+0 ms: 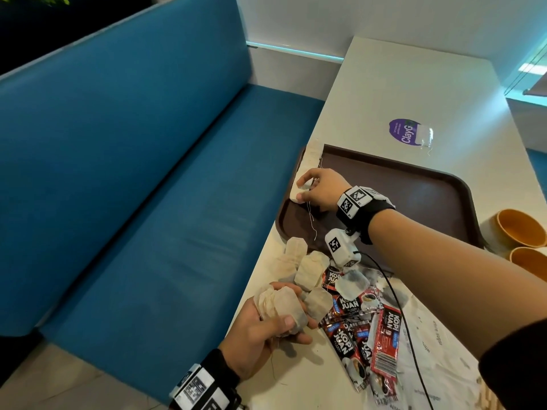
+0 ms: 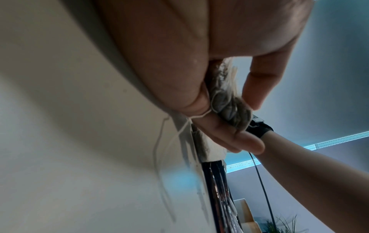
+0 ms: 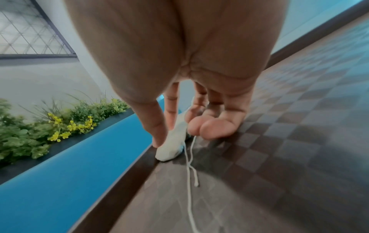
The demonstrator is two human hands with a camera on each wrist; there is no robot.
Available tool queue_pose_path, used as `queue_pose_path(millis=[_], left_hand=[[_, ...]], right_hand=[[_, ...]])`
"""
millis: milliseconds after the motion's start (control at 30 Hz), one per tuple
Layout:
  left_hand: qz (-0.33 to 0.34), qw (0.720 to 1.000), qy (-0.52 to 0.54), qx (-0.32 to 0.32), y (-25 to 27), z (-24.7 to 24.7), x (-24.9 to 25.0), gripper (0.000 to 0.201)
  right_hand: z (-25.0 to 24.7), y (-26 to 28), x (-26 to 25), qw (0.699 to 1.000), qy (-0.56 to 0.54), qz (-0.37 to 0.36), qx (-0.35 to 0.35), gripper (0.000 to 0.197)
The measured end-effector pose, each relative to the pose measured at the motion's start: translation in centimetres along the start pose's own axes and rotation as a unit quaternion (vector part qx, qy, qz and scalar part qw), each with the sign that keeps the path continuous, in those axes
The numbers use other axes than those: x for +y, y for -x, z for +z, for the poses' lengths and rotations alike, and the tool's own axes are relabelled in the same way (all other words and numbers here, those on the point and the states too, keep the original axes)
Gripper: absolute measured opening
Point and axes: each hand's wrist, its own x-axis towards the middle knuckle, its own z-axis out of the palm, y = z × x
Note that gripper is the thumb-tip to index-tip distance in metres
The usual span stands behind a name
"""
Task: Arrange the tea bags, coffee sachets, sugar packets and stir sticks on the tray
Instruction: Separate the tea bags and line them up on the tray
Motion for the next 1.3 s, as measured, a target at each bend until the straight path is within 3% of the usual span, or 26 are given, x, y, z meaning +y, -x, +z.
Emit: queue_pose_path(millis=[233, 433, 567, 733, 867, 933, 1100, 1300], left_hand=[[0.002, 1.0, -0.019, 0.023, 0.0, -0.1, -0.2, 0.046], [-0.008, 0.996, -0.071, 0.053, 0.4, 0.4, -0.3, 0.054], [0.013, 0.998, -0.009, 0.056, 0.7, 0.7, -0.4, 0.035], [0.012, 0.997, -0.021, 0.079, 0.8, 0.9, -0.5, 0.034], [0.021, 0.996, -0.024, 0.083, 1.0, 1.5, -0.4, 0.022], [0.019, 0.995, -0.03, 0.089, 1.2, 1.9, -0.4, 0.026], [0.011, 0.992, -0.051, 0.112, 1.5, 1.6, -0.6, 0.035], [0.024, 0.989, -0.065, 0.128, 1.3, 1.5, -0.8, 0.016]], right_hand=[[-2.3, 6.3, -1.3, 0.993, -0.101, -0.028, 0.059, 0.018], [-2.3, 15.6, -2.6, 0.988, -0.144, -0.058, 0.012, 0.013], [-0.7, 20.2, -1.8, 0.987, -0.146, -0.062, 0.003, 0.018], [2.2, 24.0, 0.5, 0.969, -0.246, -0.013, 0.012, 0.029], [4.5, 26.0, 1.4, 0.957, -0.288, 0.018, -0.025, 0.034], [5.2, 26.3, 1.7, 0.959, -0.281, 0.02, -0.021, 0.033], [5.6, 26.4, 1.3, 0.96, -0.278, 0.011, 0.026, 0.006], [5.4, 26.1, 1.2, 0.939, -0.339, 0.051, 0.027, 0.013]])
